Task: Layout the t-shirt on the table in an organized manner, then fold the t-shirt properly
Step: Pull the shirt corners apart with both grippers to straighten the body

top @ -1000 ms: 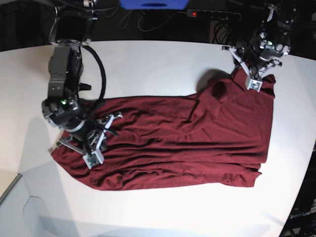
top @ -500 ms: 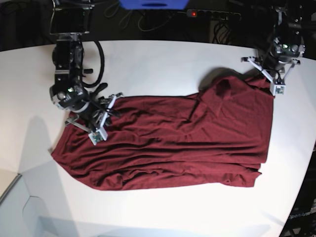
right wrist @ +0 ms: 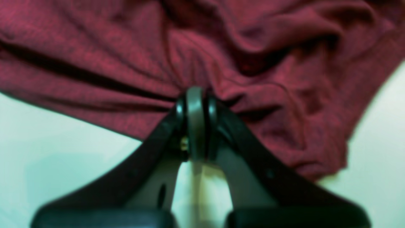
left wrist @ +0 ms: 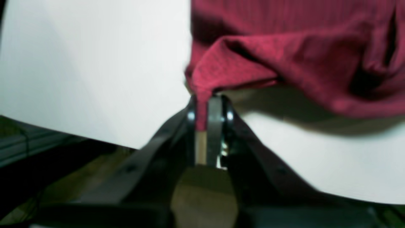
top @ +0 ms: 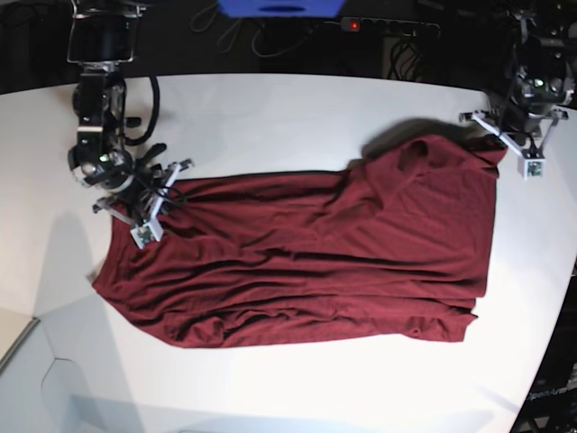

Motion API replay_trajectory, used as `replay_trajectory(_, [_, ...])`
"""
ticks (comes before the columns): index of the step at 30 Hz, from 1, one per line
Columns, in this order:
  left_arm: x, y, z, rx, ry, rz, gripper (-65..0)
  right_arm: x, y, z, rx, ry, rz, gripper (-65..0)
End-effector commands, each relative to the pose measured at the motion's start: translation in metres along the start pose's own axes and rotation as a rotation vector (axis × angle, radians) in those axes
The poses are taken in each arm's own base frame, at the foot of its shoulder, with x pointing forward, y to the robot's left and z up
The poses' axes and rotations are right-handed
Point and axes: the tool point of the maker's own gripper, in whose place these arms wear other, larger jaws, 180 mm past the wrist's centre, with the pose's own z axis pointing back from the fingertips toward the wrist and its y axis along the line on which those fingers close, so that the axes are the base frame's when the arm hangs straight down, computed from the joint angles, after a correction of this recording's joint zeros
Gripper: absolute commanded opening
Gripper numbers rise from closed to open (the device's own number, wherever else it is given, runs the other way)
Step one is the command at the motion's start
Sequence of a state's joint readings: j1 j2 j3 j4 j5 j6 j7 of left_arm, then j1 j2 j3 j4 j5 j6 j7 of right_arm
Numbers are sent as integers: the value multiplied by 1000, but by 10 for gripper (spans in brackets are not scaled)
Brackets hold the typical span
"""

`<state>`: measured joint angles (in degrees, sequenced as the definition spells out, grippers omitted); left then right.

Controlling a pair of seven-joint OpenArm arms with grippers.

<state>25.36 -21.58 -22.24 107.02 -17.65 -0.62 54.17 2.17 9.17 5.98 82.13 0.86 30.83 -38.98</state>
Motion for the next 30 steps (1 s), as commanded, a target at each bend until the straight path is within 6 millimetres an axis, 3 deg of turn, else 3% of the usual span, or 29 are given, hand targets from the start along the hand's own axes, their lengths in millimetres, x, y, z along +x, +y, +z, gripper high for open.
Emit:
replay_trajectory(1, [10,7,6,21,-31,-6,-649,6,-12,5,-28,-9,22,-642])
replay_trajectory(10, [35,27,25,74,-117,15,-649,-2,-28,9,-54,10,47,-642])
replay_trajectory(14, [35,47,37,126,-135,30,-649,1,-30,10,-58,4,50,-642])
replay_trajectory(19, [38,53,42,105,-141,-49,-649,7,-36,11,-68,-6,56,-642])
replay_trajectory(25, [20,67,48,97,-29,-135,-649,9,-37,11,-71,-9,58,-642])
replay_trajectory(30, [5,66,47,75,61,-209,-649,11,-38,11,-73,-22,60,-642])
